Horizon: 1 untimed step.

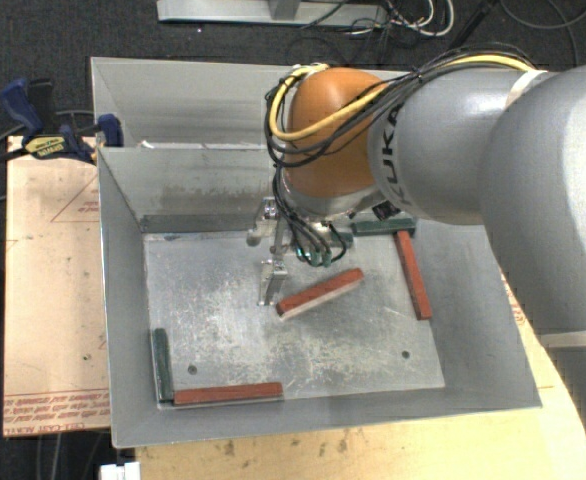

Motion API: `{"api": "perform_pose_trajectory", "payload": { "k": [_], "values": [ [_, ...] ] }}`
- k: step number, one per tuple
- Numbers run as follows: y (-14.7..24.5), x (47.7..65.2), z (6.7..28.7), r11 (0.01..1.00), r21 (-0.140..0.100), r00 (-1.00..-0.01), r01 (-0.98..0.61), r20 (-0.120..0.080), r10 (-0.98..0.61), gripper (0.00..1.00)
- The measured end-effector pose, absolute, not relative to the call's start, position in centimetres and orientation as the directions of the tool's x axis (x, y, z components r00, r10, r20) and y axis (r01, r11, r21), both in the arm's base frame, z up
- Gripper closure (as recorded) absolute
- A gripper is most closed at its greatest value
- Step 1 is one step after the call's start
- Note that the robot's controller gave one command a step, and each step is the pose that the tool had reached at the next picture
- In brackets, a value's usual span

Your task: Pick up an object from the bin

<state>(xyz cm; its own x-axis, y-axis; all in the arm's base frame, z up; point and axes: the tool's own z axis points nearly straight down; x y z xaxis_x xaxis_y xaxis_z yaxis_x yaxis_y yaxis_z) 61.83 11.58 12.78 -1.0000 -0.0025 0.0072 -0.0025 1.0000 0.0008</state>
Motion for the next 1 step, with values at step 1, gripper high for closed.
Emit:
{"api": "perform_pose_trajectory", "payload": {
  "k": [1],
  "values": [
    [11.55, 62.04, 13.24, 1.000, 0.001, -1.000, -0.001, 0.000, -0.001, 0.00]
  ]
}}
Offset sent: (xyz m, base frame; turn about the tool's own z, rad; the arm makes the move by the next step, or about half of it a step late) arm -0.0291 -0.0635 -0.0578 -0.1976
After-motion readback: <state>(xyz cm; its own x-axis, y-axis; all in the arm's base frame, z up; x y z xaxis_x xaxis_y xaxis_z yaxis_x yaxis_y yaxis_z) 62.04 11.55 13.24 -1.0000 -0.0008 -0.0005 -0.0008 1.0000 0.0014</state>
